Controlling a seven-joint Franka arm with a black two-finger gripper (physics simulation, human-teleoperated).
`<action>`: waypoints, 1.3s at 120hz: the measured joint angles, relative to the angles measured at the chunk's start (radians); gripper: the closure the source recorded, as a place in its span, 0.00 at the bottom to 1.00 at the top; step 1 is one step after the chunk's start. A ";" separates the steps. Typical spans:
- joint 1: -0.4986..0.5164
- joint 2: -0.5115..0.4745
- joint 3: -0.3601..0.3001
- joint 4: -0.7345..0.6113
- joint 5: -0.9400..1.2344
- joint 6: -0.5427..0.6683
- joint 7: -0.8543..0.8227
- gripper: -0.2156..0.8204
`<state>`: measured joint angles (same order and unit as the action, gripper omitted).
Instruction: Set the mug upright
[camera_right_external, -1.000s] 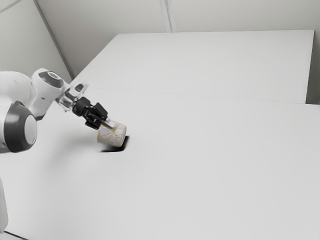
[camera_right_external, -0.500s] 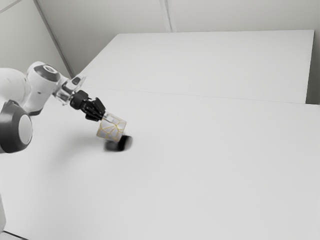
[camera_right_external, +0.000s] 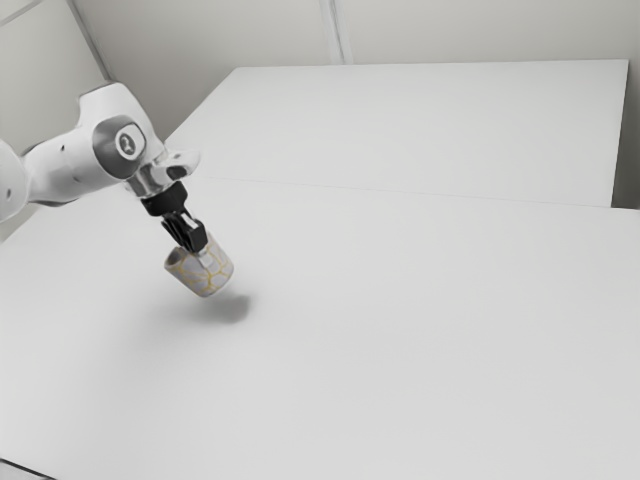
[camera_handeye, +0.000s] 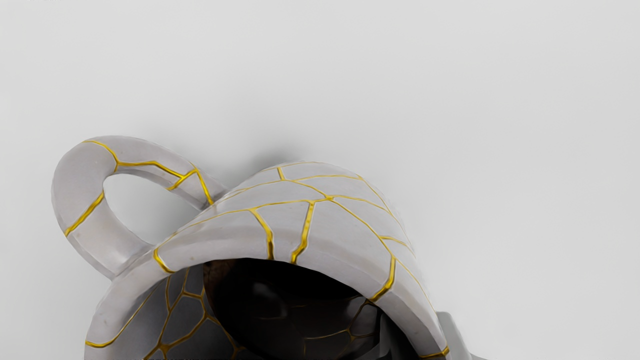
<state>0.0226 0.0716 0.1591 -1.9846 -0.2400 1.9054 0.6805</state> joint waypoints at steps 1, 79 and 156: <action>-0.004 -0.007 -0.002 -0.009 0.016 0.008 -0.004 0.96; -0.091 0.045 -0.123 -0.111 0.492 0.187 -0.363 0.96; -0.182 0.082 -0.162 -0.073 0.450 0.177 -0.536 0.96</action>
<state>-0.1593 0.1534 -0.0031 -2.0578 0.2103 2.0822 0.1447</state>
